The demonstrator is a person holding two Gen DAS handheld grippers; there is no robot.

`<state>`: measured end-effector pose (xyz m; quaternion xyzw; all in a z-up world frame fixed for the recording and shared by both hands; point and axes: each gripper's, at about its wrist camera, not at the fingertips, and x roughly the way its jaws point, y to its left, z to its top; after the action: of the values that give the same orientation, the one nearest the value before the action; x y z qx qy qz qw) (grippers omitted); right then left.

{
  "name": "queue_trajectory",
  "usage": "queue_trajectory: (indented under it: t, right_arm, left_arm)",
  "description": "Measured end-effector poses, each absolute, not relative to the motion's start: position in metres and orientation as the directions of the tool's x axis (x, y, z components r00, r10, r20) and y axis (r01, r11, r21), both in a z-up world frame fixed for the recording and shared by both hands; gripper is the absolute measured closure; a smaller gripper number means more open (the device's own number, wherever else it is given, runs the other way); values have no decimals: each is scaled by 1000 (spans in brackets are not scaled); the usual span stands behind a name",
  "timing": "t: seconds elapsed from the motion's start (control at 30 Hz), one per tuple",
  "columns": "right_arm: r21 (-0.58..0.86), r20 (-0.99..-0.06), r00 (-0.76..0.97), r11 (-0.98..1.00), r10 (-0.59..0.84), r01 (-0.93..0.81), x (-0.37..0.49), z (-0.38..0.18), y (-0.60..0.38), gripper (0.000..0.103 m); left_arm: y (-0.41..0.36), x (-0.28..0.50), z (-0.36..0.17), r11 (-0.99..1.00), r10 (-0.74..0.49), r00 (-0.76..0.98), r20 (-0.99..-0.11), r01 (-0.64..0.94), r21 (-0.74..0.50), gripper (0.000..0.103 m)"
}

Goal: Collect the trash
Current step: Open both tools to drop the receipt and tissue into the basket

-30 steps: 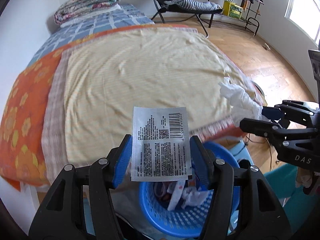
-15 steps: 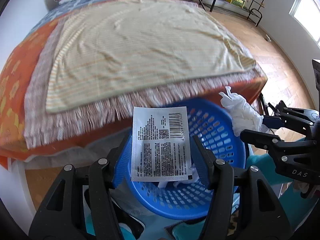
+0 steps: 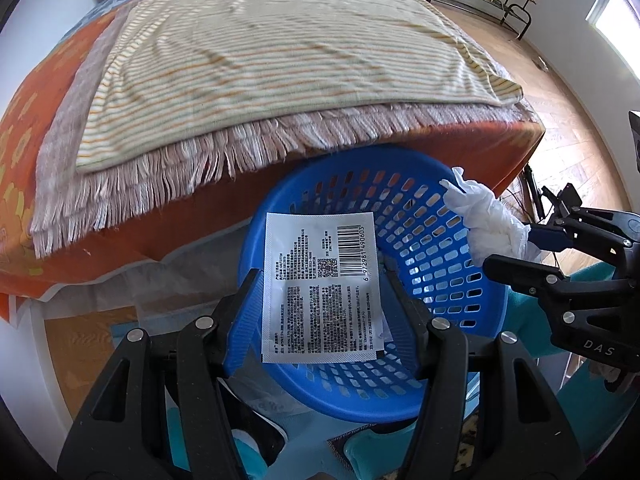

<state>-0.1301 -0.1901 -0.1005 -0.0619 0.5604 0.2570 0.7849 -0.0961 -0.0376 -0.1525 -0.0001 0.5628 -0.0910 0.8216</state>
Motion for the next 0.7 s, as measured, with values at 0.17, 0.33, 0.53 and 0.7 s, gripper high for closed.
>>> queue_trajectory:
  t: [0.17, 0.33, 0.53, 0.7]
  right_arm:
    - [182, -912, 246, 862, 328, -474, -131, -102, -189, 66]
    - [178, -914, 246, 863, 323, -473, -130, -103, -190, 65]
    - [174, -913, 251, 864, 321, -472, -130, -103, -191, 54]
    - [168, -915, 254, 867, 314, -469, -130, -104, -192, 44]
  left_arm:
    - [-38, -96, -157, 984, -143, 340, -929, 149, -97, 42]
    - [-39, -94, -161, 985, -139, 326, -935, 146, -95, 42]
    - [-39, -93, -162, 986, -134, 331, -934, 142, -91, 33]
    - [-36, -93, -161, 987, -131, 334, -934, 134, -91, 33]
